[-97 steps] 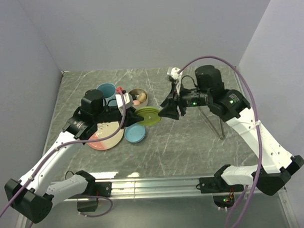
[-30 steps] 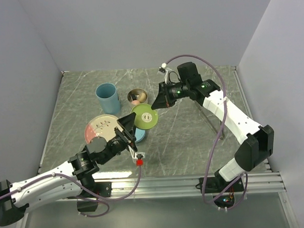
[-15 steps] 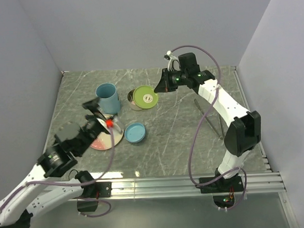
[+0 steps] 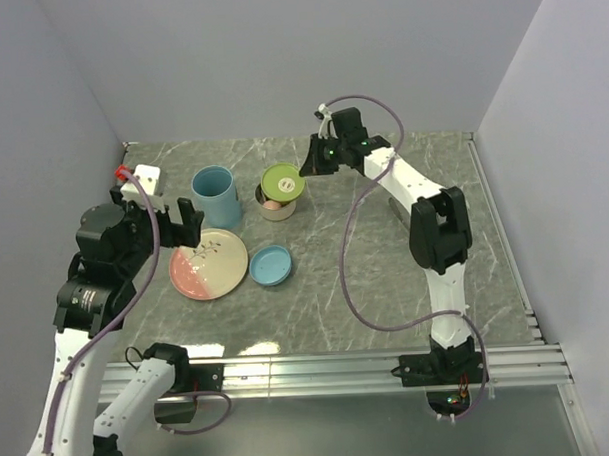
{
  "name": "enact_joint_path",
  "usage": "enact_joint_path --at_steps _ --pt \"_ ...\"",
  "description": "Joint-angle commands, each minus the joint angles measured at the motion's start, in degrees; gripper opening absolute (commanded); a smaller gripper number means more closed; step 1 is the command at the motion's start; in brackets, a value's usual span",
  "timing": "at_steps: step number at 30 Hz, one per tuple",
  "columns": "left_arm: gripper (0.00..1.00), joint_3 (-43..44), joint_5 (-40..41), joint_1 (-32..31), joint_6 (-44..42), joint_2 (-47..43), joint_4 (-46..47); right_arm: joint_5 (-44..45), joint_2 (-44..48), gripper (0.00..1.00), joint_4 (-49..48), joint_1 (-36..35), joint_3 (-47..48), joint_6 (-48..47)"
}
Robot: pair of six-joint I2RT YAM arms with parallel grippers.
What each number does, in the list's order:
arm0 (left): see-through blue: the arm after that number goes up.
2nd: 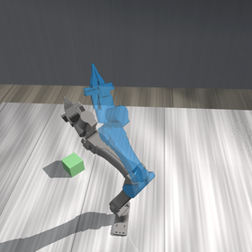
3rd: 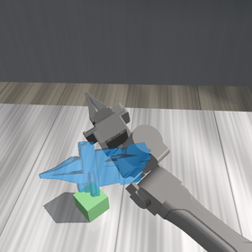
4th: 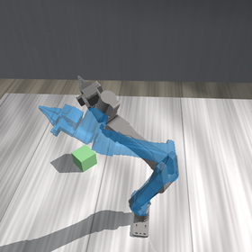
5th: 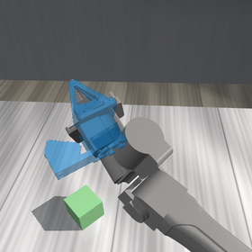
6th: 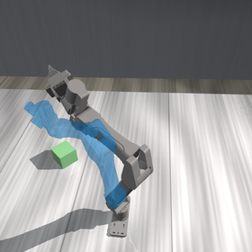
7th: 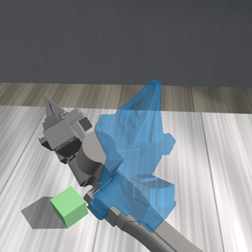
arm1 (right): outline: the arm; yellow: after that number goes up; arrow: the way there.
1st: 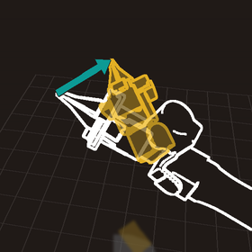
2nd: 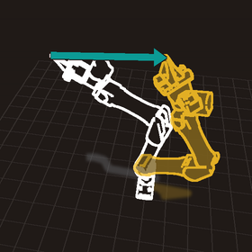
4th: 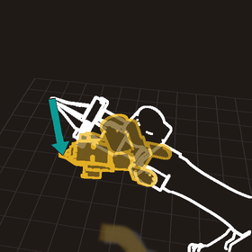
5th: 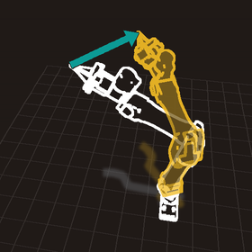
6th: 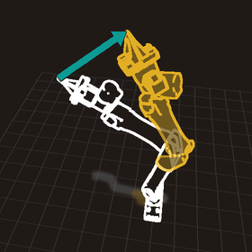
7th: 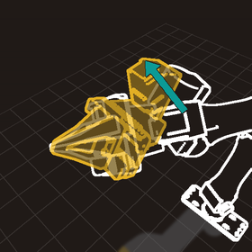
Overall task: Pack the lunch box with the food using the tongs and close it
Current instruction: Put the lid back on the lunch box
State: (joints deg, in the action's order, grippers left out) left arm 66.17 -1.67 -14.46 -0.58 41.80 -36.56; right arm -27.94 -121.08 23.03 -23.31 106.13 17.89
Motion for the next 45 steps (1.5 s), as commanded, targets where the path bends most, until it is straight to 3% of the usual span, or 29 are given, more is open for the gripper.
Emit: enact_joint_path --at_steps 1,11,25,45 --pt "0.99 -1.9 -8.1 4.9 9.6 -1.8 -2.1 3.1 -2.6 0.0 -4.8 -0.2 6.4 1.6" --pt "0.99 -2.7 -9.6 8.8 10.3 -2.4 -1.4 3.9 -10.7 0.0 -6.1 -1.4 10.7 2.7" --pt "0.99 -5.1 -10.5 10.2 10.8 -3.2 -1.0 6.4 -12.2 0.0 -6.2 -3.1 8.7 0.9" --pt "0.99 -6.9 -11.3 10.2 10.8 -3.3 -0.4 17.0 -13.9 0.0 7.2 -5.4 15.6 -6.2"
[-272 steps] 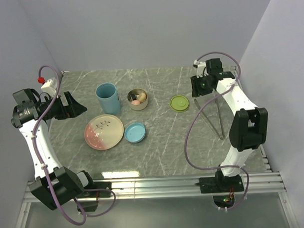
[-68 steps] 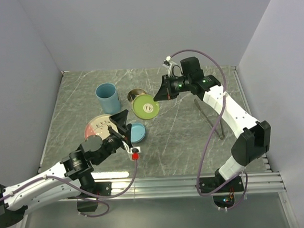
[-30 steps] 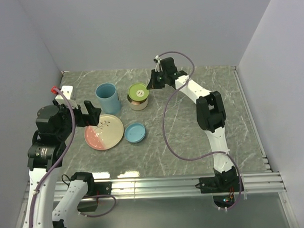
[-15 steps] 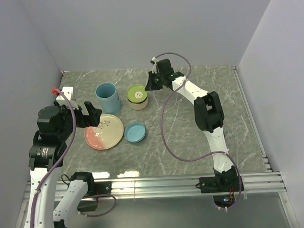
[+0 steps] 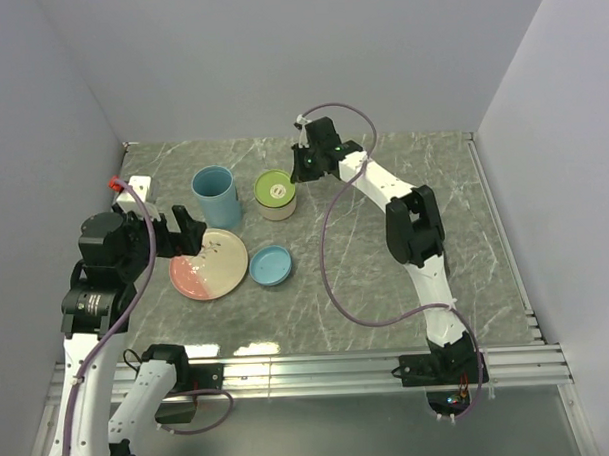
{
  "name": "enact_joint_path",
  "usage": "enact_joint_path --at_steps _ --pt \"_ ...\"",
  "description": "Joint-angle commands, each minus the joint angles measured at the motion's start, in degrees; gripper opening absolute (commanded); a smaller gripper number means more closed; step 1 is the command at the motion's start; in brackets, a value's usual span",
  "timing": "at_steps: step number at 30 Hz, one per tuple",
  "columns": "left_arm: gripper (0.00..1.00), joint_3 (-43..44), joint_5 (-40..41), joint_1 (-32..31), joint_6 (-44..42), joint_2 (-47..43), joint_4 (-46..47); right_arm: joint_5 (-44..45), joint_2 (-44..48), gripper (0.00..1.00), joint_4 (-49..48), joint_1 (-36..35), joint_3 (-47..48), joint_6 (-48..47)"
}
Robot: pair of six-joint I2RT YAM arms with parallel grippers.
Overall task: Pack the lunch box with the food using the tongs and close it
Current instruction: Put the lid back on the lunch box
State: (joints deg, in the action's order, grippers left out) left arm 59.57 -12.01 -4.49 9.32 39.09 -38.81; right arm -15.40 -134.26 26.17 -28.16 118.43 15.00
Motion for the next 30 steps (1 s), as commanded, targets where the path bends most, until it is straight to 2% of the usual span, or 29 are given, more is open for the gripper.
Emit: enact_joint_path --at_steps 1,13,20,30 --pt "0.99 -0.6 -1.0 0.4 0.9 -0.7 1.8 4.5 -0.7 0.0 4.7 -0.7 3.7 -3.9" --pt "0.99 -1.3 -1.9 0.5 1.0 -1.2 1.7 1.7 -1.0 0.0 14.2 -0.4 6.7 -6.5" --pt "0.99 -1.7 -2.8 0.5 0.9 -1.5 1.9 -1.3 1.4 0.0 17.1 1.4 2.3 -6.3" --pt "0.99 -2.3 -3.9 0.5 1.2 -1.2 2.5 -4.4 3.0 0.0 21.4 2.4 0.7 -7.9"
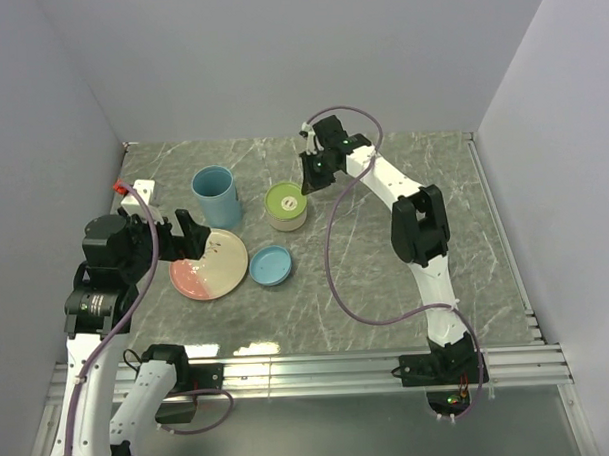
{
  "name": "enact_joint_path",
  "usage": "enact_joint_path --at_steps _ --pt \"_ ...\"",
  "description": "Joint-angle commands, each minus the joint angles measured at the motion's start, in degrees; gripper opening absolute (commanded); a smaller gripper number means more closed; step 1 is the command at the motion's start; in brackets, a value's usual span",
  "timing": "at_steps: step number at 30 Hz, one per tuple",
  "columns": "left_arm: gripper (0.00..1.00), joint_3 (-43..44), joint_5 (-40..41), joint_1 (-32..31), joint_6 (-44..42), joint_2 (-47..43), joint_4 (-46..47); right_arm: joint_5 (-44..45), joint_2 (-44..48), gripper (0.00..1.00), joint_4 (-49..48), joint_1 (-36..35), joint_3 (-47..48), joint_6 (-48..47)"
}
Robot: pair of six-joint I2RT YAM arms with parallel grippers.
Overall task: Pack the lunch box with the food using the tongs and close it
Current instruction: Put the lid back on the lunch box
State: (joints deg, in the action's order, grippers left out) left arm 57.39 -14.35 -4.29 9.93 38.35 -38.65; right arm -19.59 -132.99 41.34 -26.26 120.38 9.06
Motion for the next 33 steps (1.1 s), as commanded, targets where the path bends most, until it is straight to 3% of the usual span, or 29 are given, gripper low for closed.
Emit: enact_joint_path --at_steps 1,14,19,22,25,33 --pt "0.99 -0.1 -1.6 0.3 0.7 -0.5 2.4 -0.4 1.4 0.0 7.1 0.5 -0.6 -1.9" --pt "0.99 -0.4 -2.8 0.3 0.7 -0.2 2.5 -1.0 -1.8 0.0 12.7 0.2 5.1 -3.7" --pt "0.99 -0.3 -3.4 0.3 0.4 -0.1 2.4 -1.8 -2.2 0.19 12.6 0.3 5.7 -3.5" --pt "0.99 -0.4 -4.1 0.4 0.4 0.1 2.4 -2.8 -1.7 0.39 12.3 0.3 6.4 -3.2" --pt "1.0 -0.3 -4.7 0.3 0.4 0.5 2.3 -2.6 -0.8 0.46 11.9 0.5 6.4 -3.0" --pt "0.99 -0.4 -5.5 0.3 0.4 0.4 2.4 -4.0 7.4 0.49 4.5 0.7 1.5 -2.0"
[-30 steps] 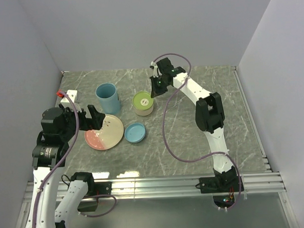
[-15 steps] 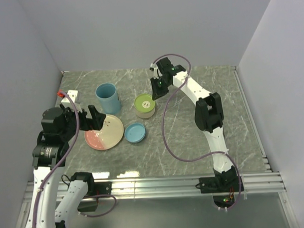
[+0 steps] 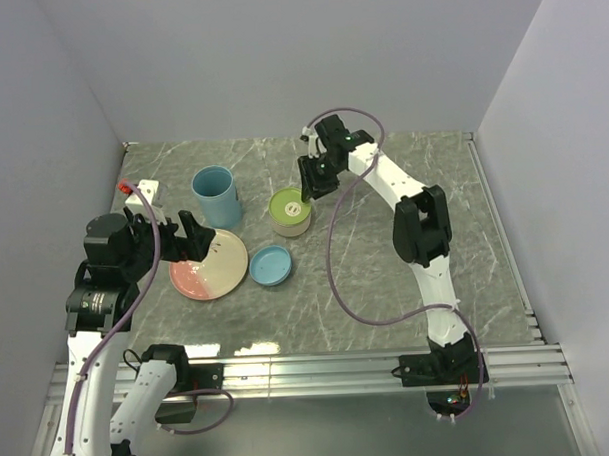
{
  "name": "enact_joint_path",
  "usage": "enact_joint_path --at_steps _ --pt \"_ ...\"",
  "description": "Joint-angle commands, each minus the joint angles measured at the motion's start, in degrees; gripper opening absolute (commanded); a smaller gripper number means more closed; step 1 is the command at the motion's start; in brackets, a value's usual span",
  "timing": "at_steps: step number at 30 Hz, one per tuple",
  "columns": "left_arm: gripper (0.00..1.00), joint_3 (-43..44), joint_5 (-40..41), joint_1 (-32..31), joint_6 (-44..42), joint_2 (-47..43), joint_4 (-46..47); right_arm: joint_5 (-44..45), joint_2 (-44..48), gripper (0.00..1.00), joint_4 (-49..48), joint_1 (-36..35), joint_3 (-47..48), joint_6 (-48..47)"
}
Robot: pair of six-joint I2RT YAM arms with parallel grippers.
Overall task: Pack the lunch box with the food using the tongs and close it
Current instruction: Put the lid back on the lunch box, then move the lunch box
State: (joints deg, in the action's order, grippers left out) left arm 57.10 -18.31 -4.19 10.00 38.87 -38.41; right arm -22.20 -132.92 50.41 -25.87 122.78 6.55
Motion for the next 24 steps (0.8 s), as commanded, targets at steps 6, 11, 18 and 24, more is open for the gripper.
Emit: enact_joint_path --at_steps 6,11,18,24 --pt "0.99 0.0 -1.4 0.3 -0.3 -0.3 1.9 1.1 12.7 0.45 -9.4 -1.4 -2.5 0.0" --pt "0.99 -0.1 -1.3 0.1 -0.2 -0.4 2.2 7.1 10.5 0.4 -7.7 -4.6 1.1 -2.9" --pt "1.0 0.4 -0.9 0.2 -0.8 -0.4 1.9 10.5 4.3 0.38 -7.4 -6.6 3.1 -2.9" --pt "0.99 0.7 -0.4 0.3 -1.2 -0.6 1.4 13.1 -0.3 0.39 -7.3 -8.3 1.5 -3.7"
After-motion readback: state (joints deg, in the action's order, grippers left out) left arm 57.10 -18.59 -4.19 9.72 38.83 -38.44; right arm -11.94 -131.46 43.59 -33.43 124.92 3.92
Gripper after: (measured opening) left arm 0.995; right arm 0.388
